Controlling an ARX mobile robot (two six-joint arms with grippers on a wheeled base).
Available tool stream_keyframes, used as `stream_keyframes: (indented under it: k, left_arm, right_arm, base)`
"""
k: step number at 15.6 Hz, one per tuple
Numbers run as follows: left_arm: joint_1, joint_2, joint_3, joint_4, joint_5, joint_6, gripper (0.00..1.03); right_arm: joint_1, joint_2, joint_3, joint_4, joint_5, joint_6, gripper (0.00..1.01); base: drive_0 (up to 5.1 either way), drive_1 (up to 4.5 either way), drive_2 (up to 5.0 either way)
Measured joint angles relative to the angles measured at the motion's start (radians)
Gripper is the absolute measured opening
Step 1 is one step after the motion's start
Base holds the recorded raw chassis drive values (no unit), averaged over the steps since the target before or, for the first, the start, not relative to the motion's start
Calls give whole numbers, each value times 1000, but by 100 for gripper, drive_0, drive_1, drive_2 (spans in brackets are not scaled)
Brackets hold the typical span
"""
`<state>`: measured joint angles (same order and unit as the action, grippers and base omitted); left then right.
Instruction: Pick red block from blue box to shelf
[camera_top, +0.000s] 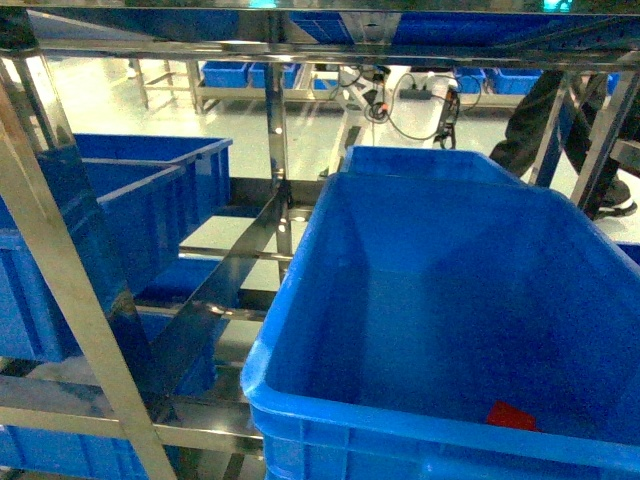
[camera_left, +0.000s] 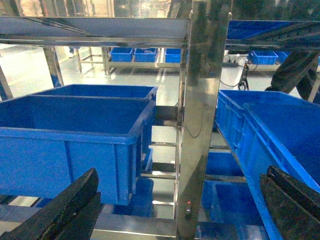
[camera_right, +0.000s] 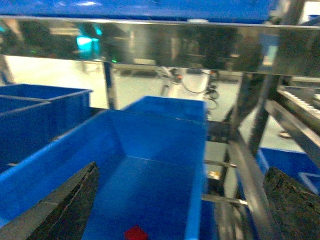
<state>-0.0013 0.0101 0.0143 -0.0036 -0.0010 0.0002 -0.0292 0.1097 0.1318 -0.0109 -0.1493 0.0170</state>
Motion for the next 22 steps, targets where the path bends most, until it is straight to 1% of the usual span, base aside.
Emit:
stream_keyframes:
  k: [1,2,3,4,7,9,10,15,16,22]
  left_arm:
    - [0,0,0,0,0,0,98]
    - [0,0,0,0,1,0,98]
    - [0,0,0,0,1,0,98]
    - [0,0,0,0,-2,0,98]
    - [0,0,0,0,0,0,98]
    - [0,0,0,0,0,0,98]
    - [0,0,0,0,0,0,98]
    - [0,0,0,0,0,0,98]
    - [0,0,0,0,0,0,98]
    - [0,0,0,0,0,0,98]
  right_arm:
    - [-37,9,0,-2,3,-11,97]
    - [8,8,4,-21,93,-13,88]
    - [33,5,3,-18,128,-14,75]
    - [34,-6,-1,-12,144,-14,64]
    - [29,-27,-37,-7,149,-14,34]
    - [29,-46,-57,-1,149,-14,9]
    - [29,-50,-64,0,149,-14,2]
    - [29,-71,-89,7,149,-14,2]
    - [29,-106,-117,10,149,-14,2]
    - [29,-105,-117,6,149,-15,2]
  base:
    - [0,0,0]
    - [0,0,0]
    - [0,0,0]
    - [0,0,0]
    - [0,0,0]
    - [0,0,0]
    - [0,0,0]
    - [0,0,0]
    - [0,0,0]
    - [0,0,0]
